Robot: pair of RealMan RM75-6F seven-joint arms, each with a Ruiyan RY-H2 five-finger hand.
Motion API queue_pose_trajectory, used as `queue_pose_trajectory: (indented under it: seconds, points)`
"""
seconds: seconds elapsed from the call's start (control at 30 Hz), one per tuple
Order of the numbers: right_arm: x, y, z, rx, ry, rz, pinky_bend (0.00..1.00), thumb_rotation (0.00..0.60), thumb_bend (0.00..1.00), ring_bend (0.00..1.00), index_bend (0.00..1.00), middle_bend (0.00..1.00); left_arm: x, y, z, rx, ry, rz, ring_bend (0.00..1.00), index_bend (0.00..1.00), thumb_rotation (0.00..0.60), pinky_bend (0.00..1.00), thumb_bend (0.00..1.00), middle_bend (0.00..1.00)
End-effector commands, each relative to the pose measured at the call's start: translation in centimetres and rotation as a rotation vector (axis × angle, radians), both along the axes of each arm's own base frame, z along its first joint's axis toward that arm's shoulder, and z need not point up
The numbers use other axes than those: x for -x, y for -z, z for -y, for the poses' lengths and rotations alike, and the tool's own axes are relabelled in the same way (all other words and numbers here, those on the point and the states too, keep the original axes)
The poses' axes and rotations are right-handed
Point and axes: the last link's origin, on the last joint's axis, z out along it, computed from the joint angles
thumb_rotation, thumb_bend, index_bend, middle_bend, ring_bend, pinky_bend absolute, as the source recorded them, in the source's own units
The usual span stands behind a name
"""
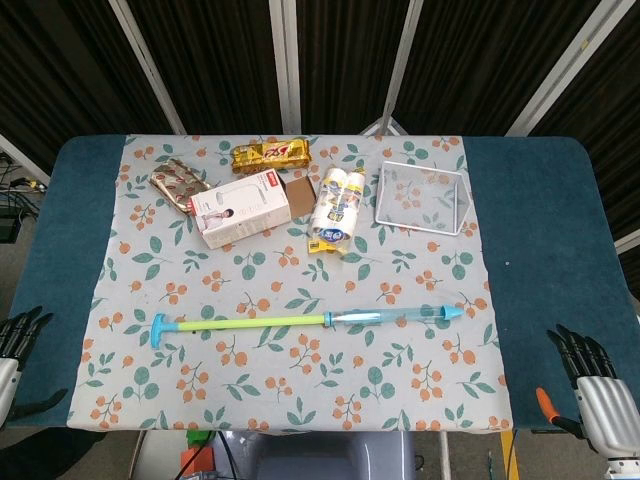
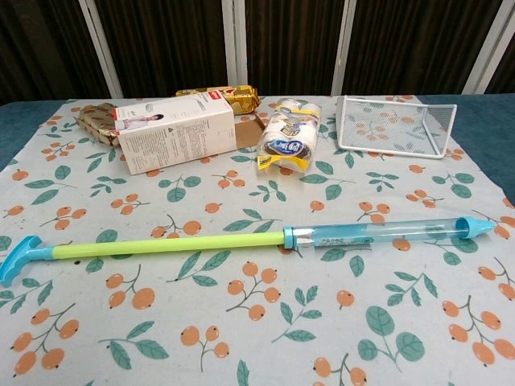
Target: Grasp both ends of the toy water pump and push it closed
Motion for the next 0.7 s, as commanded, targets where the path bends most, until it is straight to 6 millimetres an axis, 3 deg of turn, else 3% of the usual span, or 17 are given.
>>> queue_pose_trajectory:
  seconds: [0.03, 0.47, 0.7]
  points:
    - [0.0, 0.0, 0.0, 0.0, 0.0, -0.001, 0.0, 0.6, 0.42, 0.0, 0.0, 0.0, 0.0, 0.0, 0.0, -0.001, 0.0, -0.001, 0.0, 0.0, 0.6, 0.01, 0.06, 0.0]
    - [0.0, 0.0, 0.0, -0.002, 0.001, -0.005, 0.0, 0.6, 0.42, 0.0, 0.0, 0.0, 0.1, 0.1, -0.3, 0.004, -0.017, -0.011, 0.0, 0.0, 0.6, 0.01, 0.06, 0.0]
    - [0.1, 0.0, 0.0, -0.007, 0.002, -0.01, 0.0, 0.6, 0.42, 0.0, 0.0, 0.0, -0.2, 0.1, -2.0, 0.006, -0.036, -0.036, 0.0, 0.0, 0.6, 0.02, 0.06, 0.0]
